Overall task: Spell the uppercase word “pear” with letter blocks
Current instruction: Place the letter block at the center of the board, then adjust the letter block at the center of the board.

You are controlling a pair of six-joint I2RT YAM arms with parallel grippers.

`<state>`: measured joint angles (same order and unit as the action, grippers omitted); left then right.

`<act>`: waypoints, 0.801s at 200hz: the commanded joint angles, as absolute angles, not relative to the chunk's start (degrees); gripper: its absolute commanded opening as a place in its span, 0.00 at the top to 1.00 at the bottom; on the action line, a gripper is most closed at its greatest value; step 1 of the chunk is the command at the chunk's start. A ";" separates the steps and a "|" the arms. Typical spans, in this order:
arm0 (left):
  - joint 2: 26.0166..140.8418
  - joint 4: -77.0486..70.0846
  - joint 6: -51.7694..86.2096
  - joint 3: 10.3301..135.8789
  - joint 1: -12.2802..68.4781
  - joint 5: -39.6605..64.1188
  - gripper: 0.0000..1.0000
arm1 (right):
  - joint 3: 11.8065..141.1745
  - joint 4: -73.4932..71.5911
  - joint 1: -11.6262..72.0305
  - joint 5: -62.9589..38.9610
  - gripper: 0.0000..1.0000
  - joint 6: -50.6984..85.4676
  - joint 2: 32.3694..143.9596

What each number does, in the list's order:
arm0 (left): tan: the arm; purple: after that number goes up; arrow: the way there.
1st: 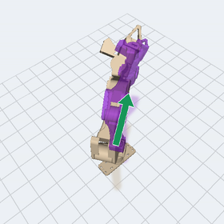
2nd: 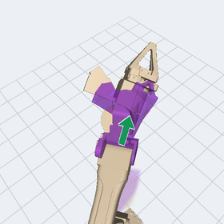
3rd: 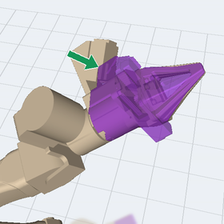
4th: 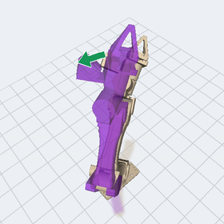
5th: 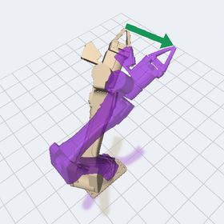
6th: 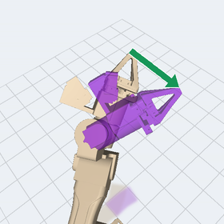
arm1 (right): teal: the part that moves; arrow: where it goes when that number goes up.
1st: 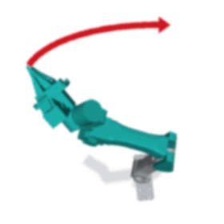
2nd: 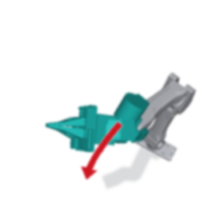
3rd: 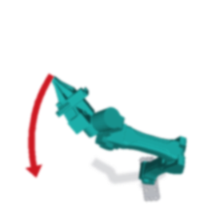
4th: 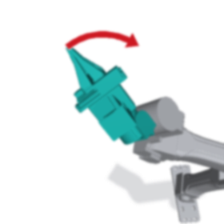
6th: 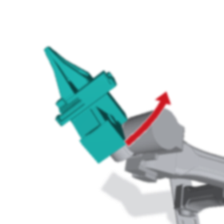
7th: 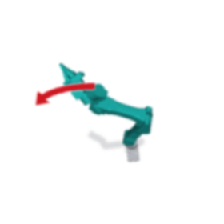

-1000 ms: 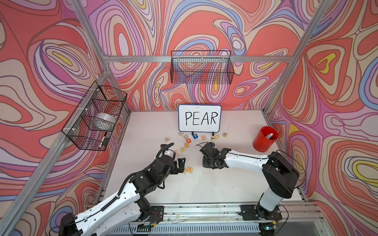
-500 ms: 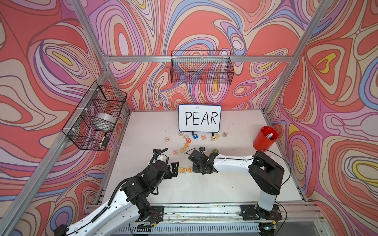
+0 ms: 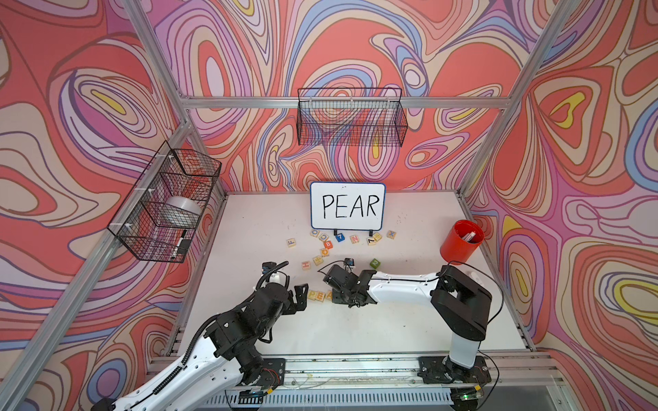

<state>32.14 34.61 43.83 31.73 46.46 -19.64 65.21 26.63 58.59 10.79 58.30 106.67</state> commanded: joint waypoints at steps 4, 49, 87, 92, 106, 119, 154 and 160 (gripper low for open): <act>31.04 37.24 45.17 31.37 46.54 -21.42 0.00 | 66.14 27.89 58.98 10.65 0.58 58.32 107.17; 29.82 37.57 45.09 31.46 46.52 -20.84 0.00 | 65.44 27.06 59.33 13.61 0.51 56.42 101.92; 29.57 37.98 45.25 32.08 46.58 -21.85 0.00 | 67.19 27.46 59.24 17.67 0.42 50.50 98.90; 29.75 38.05 45.34 32.12 46.58 -21.93 0.00 | 68.20 28.12 59.29 18.45 0.41 49.74 99.82; 30.29 38.14 45.53 32.49 46.58 -22.04 0.00 | 71.58 30.85 59.18 19.77 0.40 47.93 103.37; 30.97 38.23 45.79 32.69 46.58 -21.97 0.00 | 74.94 32.89 59.25 20.03 0.40 46.41 106.48; 31.82 39.51 46.71 33.31 46.58 -22.16 0.00 | 77.20 32.25 59.13 21.44 0.39 44.09 110.69; 31.74 39.71 46.82 33.23 46.57 -22.20 0.00 | 77.49 32.61 59.03 21.68 0.39 43.94 111.16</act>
